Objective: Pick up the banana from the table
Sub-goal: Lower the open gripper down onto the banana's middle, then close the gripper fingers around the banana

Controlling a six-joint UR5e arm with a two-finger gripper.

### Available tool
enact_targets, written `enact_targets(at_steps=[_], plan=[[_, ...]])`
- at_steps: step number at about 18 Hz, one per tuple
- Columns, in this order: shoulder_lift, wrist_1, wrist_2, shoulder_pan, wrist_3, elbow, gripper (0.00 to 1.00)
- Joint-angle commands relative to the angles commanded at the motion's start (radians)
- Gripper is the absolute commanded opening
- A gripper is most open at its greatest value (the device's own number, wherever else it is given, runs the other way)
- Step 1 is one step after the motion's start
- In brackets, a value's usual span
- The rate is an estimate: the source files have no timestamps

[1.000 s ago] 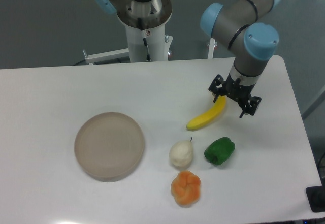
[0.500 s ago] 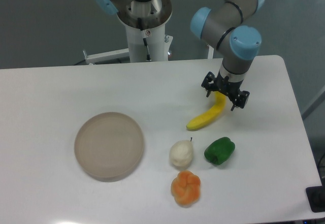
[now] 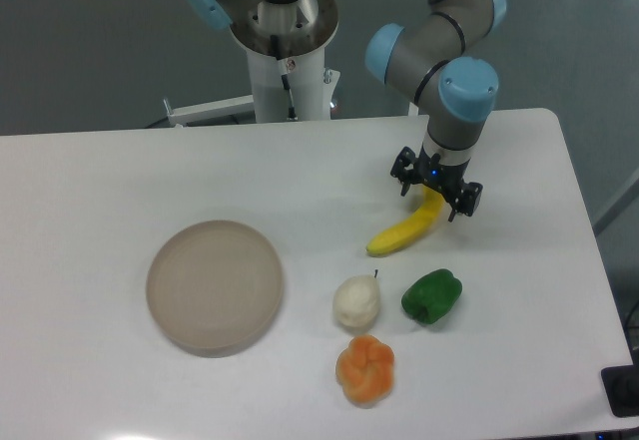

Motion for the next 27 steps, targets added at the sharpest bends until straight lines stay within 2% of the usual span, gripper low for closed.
enact_targets(at_steps=[7, 12, 15, 16, 22, 27], plan=[[-0.003, 0.011, 0.005, -0.003, -0.005, -0.009, 0.98], [-0.005, 0.011, 0.005, -0.005, -0.009, -0.012, 0.82], [-0.005, 0.011, 0.005, -0.006, -0.011, -0.008, 0.53], [-0.005, 0.011, 0.005, -0.006, -0.011, -0.008, 0.47], [-0.006, 0.009, 0.005, -0.009, -0.011, 0.0, 0.31], [-0.006, 0.008, 0.005, -0.009, -0.009, 0.005, 0.25]])
